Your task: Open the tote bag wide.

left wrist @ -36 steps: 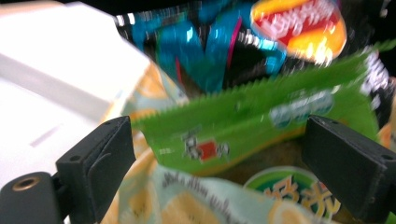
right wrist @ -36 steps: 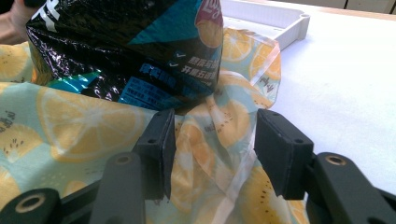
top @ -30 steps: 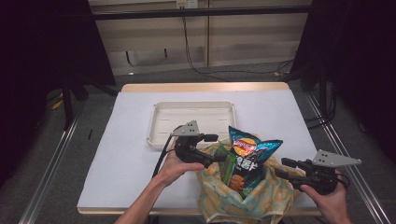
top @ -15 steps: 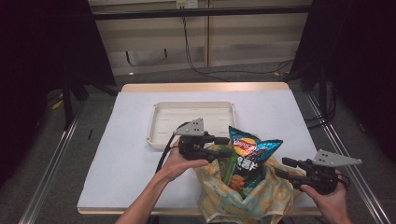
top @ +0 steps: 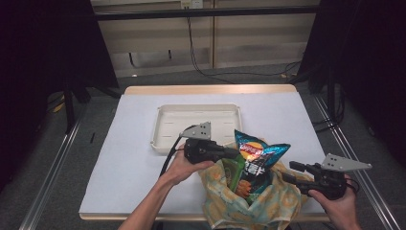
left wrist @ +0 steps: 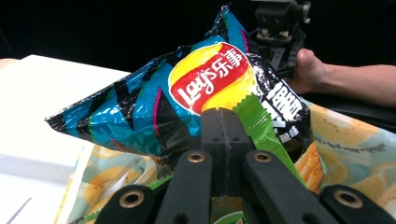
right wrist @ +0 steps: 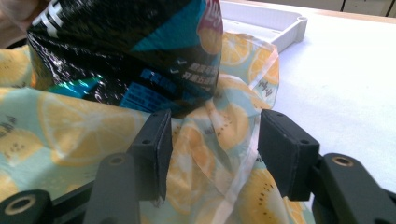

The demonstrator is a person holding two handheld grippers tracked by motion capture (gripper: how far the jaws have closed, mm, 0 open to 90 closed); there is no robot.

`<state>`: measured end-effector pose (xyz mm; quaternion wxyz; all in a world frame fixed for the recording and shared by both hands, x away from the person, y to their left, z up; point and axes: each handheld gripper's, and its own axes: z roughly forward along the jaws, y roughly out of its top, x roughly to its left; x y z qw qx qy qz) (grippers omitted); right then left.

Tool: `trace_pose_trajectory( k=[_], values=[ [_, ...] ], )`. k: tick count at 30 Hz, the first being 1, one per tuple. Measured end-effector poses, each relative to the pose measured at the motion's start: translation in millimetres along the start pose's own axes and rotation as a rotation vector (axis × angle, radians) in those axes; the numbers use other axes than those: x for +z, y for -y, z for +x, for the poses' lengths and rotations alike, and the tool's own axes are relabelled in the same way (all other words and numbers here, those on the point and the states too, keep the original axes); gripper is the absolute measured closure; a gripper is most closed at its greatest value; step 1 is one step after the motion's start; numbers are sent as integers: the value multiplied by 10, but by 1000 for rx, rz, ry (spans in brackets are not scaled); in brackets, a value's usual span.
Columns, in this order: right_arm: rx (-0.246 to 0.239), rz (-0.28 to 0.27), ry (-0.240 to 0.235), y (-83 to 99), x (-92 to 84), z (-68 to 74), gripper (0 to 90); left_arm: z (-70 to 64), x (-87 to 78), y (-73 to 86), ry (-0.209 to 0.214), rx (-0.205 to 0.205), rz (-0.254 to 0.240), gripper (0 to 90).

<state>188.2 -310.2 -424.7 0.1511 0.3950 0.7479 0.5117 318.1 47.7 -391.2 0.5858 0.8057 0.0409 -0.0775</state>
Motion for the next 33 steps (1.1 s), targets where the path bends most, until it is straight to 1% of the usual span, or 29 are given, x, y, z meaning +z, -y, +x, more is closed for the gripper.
trace_pose_trajectory(
  k=[1,2,3,4,5,6,9,10,12,14,15,16,17,20,21,24,25,27,29,33],
  values=[
    [-2,-6,-6,-10,-10,5,455,-14,-15,-9,-9,7,8,900],
    [-4,-13,-13,-31,-27,18,459,-33,-21,-15,-10,-3,5,900],
    [-4,-13,-13,-31,-27,18,459,-33,-21,-15,-10,-3,5,900],
    [-2,-27,-25,-76,-60,63,470,-82,-25,-35,-9,5,2,900],
    [-1,-33,-29,-98,-74,89,474,-100,-27,-45,-6,9,8,900],
    [-6,-38,-35,-116,-83,110,476,-127,-22,-57,5,11,3,900],
    [-23,-51,-58,-197,-119,207,490,-192,-21,-90,11,26,9,900],
    [-21,-52,-63,-217,-127,238,491,-220,-16,-95,13,24,-1,900],
    [-37,-55,-85,-266,-132,322,505,-253,-18,-109,19,30,9,900],
    [-42,-53,-98,-301,-130,394,525,-301,-11,-120,26,36,2,900],
    [-42,-53,-106,-316,-126,423,532,-326,-11,-129,23,37,9,900],
    [-41,-54,-115,-331,-123,453,545,-340,-3,-133,32,41,1,900],
    [-48,-58,-128,-347,-120,481,555,-349,-5,-139,26,40,6,900],
    [-56,-60,-156,-401,-111,577,567,-343,3,-136,29,37,-2,900],
    [-55,-57,-169,-422,-92,603,568,-342,4,-135,29,28,-2,900],
    [-59,-47,-188,-485,-1,668,569,-331,7,-133,25,25,-5,900],
    [-64,-44,-198,-506,38,690,569,-332,11,-131,23,19,-11,900],
    [-70,-29,-211,-542,124,736,569,-324,8,-131,21,21,-6,900],
    [-79,-21,-230,-569,207,787,572,-318,8,-126,10,10,-7,900],
    [-77,-14,-230,-631,303,862,573,-306,2,-112,12,2,-15,900]
  ],
)
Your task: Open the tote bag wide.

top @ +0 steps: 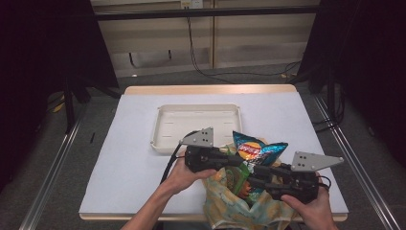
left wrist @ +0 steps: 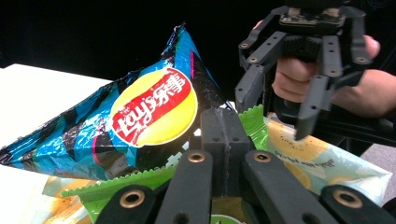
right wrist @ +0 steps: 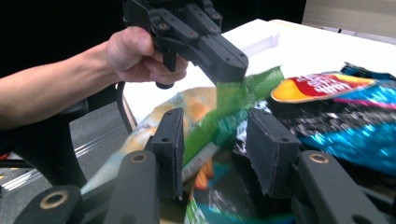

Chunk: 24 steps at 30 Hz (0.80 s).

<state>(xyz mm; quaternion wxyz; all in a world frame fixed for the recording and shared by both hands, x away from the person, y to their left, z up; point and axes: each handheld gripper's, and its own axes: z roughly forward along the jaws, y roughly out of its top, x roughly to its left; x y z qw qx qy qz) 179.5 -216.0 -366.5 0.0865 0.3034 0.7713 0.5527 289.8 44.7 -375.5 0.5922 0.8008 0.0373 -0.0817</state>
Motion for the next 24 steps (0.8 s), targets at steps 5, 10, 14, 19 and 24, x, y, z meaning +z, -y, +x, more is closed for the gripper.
trace_pose_trajectory(
  k=[5,10,14,19,24],
  values=[
    [8,52,36,-39,145,71,562,-1,8,-3,5,-5,-8,900],
    [38,77,48,-29,303,40,561,-3,-13,-10,5,-5,-10,900],
    [47,73,46,-25,356,33,560,9,-8,1,3,-14,-13,900],
    [57,74,55,-5,387,42,584,21,-11,8,-2,-23,-19,900],
    [52,53,70,14,372,35,708,37,-88,39,-25,-42,-25,884]
  ],
)
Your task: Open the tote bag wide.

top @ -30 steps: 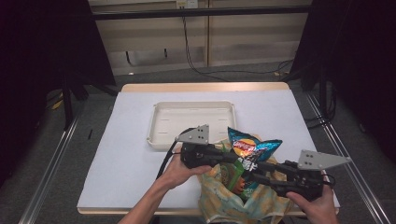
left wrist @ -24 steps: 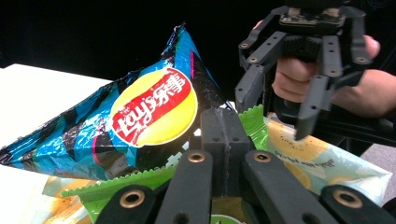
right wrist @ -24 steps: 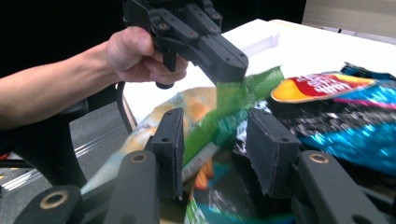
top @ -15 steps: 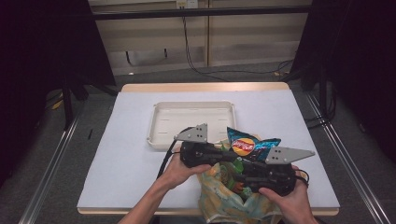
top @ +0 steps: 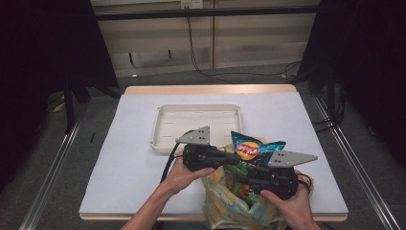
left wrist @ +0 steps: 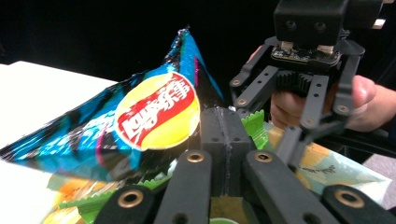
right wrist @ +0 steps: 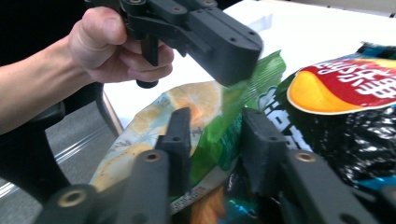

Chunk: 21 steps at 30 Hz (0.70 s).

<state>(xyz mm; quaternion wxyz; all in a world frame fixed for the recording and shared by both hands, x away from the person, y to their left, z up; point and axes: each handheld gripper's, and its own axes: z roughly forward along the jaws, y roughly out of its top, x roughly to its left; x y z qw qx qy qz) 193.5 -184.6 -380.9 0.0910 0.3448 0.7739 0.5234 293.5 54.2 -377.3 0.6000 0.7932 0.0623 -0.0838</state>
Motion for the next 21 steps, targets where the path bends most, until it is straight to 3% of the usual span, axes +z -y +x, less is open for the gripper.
trace_pose_trajectory(
  k=[4,11,13,18,21],
  values=[
    [0,-22,8,-6,-15,-21,810,25,-111,19,-57,-9,-6,750],
    [-19,-63,29,-49,-63,-14,882,54,-206,14,-116,-30,-30,464],
    [-1,-83,22,-78,-116,-46,890,67,-211,15,-131,-37,-30,397],
    [-6,-129,14,-151,-244,-74,896,92,-203,29,-144,-50,-35,303],
    [-18,-156,20,-198,-326,-83,898,99,-202,31,-148,-54,-28,294]
  ],
)
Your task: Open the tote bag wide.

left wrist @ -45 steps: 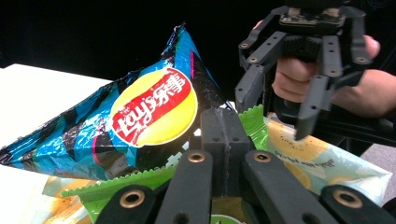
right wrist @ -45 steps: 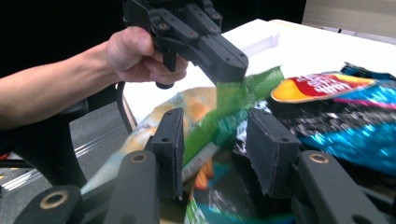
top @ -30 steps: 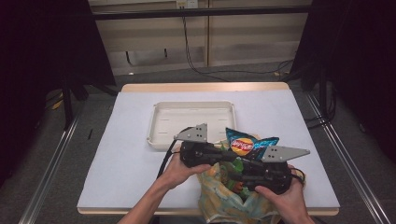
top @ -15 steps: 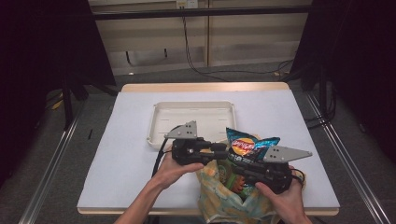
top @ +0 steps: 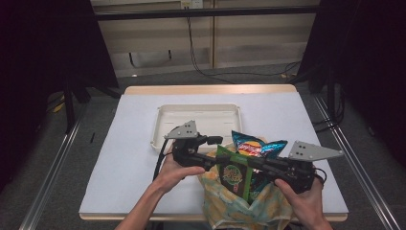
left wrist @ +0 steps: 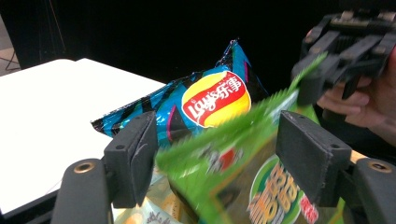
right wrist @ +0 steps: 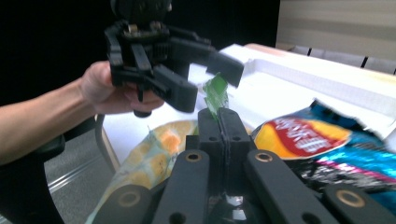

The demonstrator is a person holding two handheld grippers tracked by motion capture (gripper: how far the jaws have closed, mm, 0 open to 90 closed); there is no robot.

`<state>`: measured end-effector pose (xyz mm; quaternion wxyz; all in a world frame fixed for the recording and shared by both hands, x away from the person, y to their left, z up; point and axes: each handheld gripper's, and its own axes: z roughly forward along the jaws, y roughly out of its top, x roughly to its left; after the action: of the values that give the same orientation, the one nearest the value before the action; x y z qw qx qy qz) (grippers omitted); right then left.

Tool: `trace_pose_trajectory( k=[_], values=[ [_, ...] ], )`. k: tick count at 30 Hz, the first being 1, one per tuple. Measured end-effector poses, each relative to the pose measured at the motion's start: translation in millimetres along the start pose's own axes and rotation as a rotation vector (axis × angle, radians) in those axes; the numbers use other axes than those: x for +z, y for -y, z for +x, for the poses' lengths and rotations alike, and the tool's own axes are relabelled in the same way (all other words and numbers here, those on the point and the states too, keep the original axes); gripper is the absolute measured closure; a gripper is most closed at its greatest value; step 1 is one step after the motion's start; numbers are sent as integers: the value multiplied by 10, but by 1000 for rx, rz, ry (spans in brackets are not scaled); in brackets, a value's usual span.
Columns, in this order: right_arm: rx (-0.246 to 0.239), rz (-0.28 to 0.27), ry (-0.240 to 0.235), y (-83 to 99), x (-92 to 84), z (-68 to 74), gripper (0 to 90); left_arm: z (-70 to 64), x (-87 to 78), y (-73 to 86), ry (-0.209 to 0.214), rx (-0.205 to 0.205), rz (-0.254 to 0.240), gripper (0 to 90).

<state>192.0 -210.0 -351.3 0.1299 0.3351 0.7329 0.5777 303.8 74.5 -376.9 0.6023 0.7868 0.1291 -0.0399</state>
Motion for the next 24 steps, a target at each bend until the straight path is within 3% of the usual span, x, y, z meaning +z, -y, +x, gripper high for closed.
trace_pose_trajectory(
  k=[6,10,13,15,21,24],
  values=[
    [-6,-39,4,-52,-122,-51,898,47,76,55,47,-38,2,318],
    [-11,-43,-8,-56,-124,-63,898,57,183,73,81,-34,18,300],
    [-8,-40,-4,-56,-124,-61,898,46,223,69,125,-13,35,401],
    [-7,-39,-7,-57,-131,-72,898,46,213,69,128,-15,35,470],
    [3,-49,-30,-46,-157,-140,887,100,105,65,189,-9,-9,685],
    [9,-48,-32,-44,-160,-156,874,100,89,58,194,-5,-16,739]
  ],
)
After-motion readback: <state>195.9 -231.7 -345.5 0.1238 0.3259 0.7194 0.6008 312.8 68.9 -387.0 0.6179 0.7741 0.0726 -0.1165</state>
